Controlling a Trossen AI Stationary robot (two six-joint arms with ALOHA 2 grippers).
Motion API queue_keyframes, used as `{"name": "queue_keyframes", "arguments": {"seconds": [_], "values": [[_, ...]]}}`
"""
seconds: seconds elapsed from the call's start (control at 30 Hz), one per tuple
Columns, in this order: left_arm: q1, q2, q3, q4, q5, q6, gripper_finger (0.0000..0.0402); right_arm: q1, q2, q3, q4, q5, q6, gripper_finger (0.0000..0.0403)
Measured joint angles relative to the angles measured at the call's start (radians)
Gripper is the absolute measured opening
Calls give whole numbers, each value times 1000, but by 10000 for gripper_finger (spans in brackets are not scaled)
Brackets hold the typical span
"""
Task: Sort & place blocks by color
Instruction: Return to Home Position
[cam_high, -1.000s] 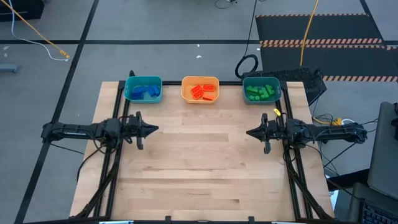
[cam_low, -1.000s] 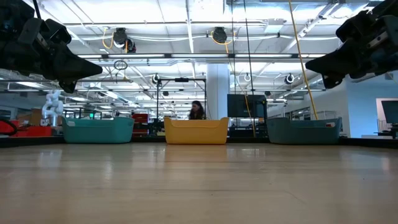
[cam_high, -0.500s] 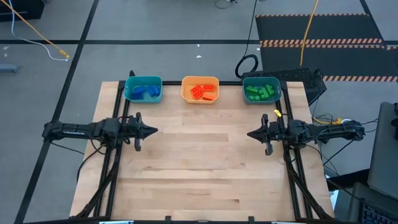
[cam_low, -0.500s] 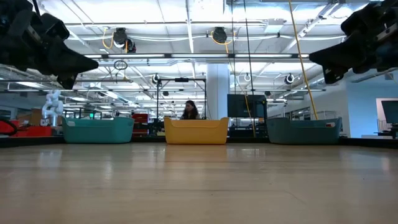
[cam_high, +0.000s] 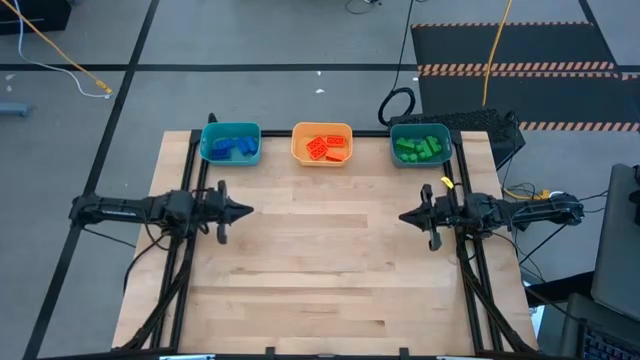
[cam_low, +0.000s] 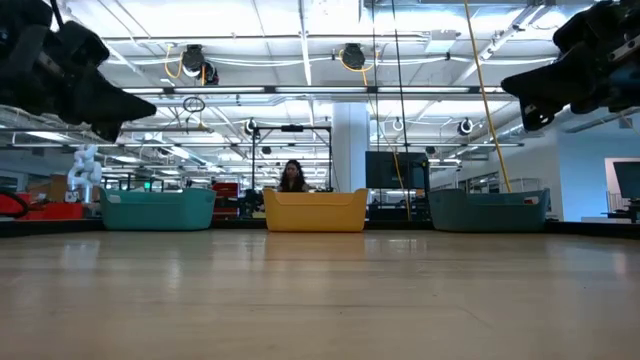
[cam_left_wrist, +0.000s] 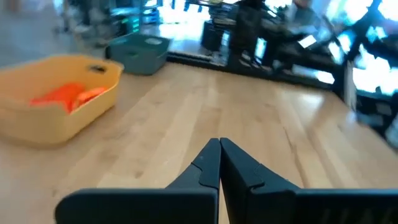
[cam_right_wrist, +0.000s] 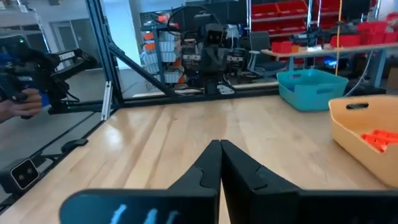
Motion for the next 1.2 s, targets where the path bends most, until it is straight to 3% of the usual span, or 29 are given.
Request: {"name": "queue_keyframes", "arguments": {"seconds": [0.13,0.3,0.6,0.93,1.2], "values": [[-16,0,0,37,41,163,8,-1,0,0,10,-28,-21,0],[-16,2,0,34,61,258,3,-1,0,0,2,-80,-24,0],[-16,2,0,10,69,226,24,-1,0,0,-13,-78,-75,0],[-16,3,2,-22,75,176,4,-1,-24,0,-51,-106,-30,0],[-16,3,2,-22,74,159,35,-1,-23,0,-65,-102,5,0]]}}
